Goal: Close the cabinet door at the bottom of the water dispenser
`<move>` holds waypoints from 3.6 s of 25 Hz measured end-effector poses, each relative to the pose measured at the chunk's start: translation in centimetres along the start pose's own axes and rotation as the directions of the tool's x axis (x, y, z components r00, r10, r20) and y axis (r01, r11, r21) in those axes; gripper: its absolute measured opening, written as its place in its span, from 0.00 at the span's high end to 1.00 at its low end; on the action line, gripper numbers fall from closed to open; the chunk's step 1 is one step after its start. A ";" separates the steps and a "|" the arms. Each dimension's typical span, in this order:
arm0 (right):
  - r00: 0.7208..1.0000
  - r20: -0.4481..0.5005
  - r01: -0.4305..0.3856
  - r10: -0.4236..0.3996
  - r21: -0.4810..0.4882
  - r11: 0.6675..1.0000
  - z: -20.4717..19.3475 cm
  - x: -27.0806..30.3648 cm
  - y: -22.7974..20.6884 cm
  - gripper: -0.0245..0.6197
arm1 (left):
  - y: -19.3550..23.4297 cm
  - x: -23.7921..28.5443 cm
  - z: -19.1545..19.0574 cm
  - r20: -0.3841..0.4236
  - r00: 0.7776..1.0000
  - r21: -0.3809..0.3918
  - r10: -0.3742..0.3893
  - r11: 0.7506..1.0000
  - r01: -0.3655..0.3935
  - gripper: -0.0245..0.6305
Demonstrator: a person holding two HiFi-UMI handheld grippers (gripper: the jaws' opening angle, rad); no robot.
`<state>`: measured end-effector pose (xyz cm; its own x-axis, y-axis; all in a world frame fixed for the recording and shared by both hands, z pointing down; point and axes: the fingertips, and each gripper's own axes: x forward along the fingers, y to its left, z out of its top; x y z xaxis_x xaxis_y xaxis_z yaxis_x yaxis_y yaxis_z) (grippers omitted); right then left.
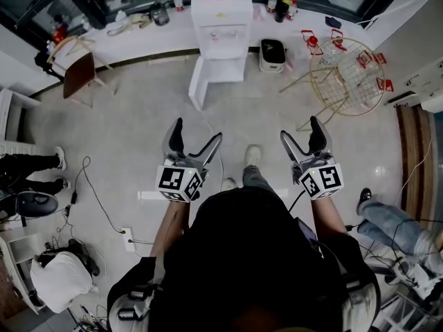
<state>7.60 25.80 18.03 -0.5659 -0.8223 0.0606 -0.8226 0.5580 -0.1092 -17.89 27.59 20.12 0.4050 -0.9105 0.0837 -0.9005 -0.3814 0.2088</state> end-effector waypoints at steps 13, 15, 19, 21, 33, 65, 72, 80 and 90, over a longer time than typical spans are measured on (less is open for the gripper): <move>0.998 0.004 -0.064 0.064 0.009 0.998 0.6 10.7 -9.0 0.30 | 3.1 9.8 0.8 -0.035 0.998 -0.016 0.055 0.998 -0.056 0.20; 0.997 0.000 -0.078 0.078 0.018 0.997 0.4 12.1 -10.1 0.30 | 3.5 11.2 0.7 -0.041 0.997 -0.014 0.064 0.998 -0.064 0.20; 0.993 -0.019 -0.116 0.117 0.035 0.993 -0.3 14.3 -12.4 0.30 | 4.0 14.1 0.0 -0.054 0.994 -0.006 0.095 0.995 -0.095 0.20; 0.990 -0.026 -0.136 0.137 0.038 0.990 -0.7 15.3 -13.5 0.30 | 4.2 15.6 -0.5 -0.057 0.992 -0.007 0.111 0.994 -0.112 0.20; 0.976 -0.089 -0.196 0.200 0.046 0.980 -4.1 21.2 -17.0 0.32 | 6.7 21.6 -5.0 -0.131 0.980 -0.031 0.148 0.988 -0.154 0.20; 0.913 -0.352 -0.181 0.207 0.107 0.978 -35.2 40.2 -14.2 0.35 | 30.8 29.2 -39.6 -0.487 0.854 -0.127 0.185 0.952 -0.279 0.21; 0.886 -0.408 -0.181 0.219 0.129 0.975 -39.9 40.7 -13.4 0.37 | 33.2 28.8 -45.5 -0.554 0.809 -0.124 0.194 0.942 -0.312 0.21; 0.848 -0.465 -0.200 0.254 0.163 0.966 -43.4 40.9 -12.8 0.41 | 36.3 29.0 -50.9 -0.632 0.750 -0.124 0.196 0.929 -0.348 0.21; 0.823 -0.475 -0.269 0.311 0.156 0.951 -45.0 43.3 -11.9 0.43 | 38.8 29.3 -54.2 -0.701 0.689 -0.127 0.184 0.918 -0.375 0.21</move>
<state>-9.64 -11.38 66.61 -0.7480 -0.4505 0.4874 -0.6211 0.7341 -0.2746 -32.38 -5.26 83.52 0.2242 -0.5852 0.7792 -0.9586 0.0113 0.2844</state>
